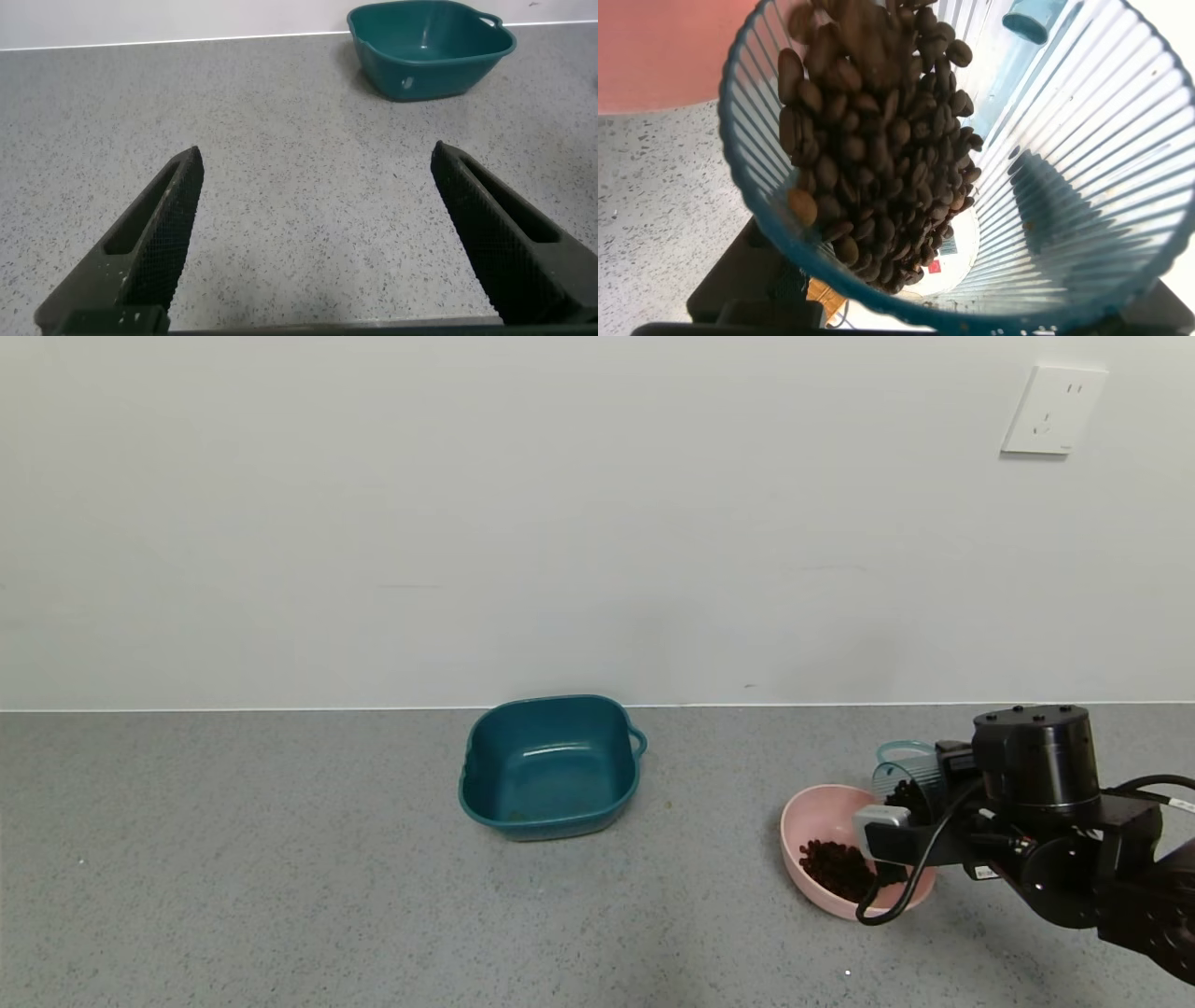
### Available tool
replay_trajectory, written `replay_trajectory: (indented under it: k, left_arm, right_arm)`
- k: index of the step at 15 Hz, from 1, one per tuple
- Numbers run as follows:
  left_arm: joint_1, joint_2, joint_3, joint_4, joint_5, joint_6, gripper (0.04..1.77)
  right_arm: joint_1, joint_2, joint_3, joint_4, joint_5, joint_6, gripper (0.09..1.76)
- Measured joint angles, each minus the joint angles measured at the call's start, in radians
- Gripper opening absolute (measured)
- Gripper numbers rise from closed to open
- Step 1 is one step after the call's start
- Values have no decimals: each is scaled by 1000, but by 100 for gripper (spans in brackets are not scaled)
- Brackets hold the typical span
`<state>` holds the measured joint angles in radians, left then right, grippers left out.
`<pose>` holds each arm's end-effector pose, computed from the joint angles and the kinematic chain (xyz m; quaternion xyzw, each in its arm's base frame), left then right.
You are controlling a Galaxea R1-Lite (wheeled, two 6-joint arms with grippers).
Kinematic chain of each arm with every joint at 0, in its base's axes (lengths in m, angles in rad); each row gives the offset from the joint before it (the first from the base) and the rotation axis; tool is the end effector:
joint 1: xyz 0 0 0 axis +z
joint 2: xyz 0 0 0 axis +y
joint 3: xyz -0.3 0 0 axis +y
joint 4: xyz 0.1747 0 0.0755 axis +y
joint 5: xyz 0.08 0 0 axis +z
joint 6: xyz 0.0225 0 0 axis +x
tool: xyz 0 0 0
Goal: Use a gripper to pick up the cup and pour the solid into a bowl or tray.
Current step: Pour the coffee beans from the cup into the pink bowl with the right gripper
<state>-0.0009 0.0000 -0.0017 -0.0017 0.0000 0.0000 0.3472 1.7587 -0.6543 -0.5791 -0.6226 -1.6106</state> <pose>-0.0229 0.0000 0.0761 0.0000 -0.0017 -0.0004 1.0000 0.2744 0.0853 0.1233 -0.7736 0.2547 0.0738 0.5755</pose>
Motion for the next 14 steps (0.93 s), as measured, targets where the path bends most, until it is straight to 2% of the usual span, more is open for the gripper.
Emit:
replay_trajectory:
  k: [14]
  left_arm:
    - [0, 0, 0, 0, 0, 0, 175]
  right_arm:
    - [-3, -1, 17, -7, 0, 6, 135]
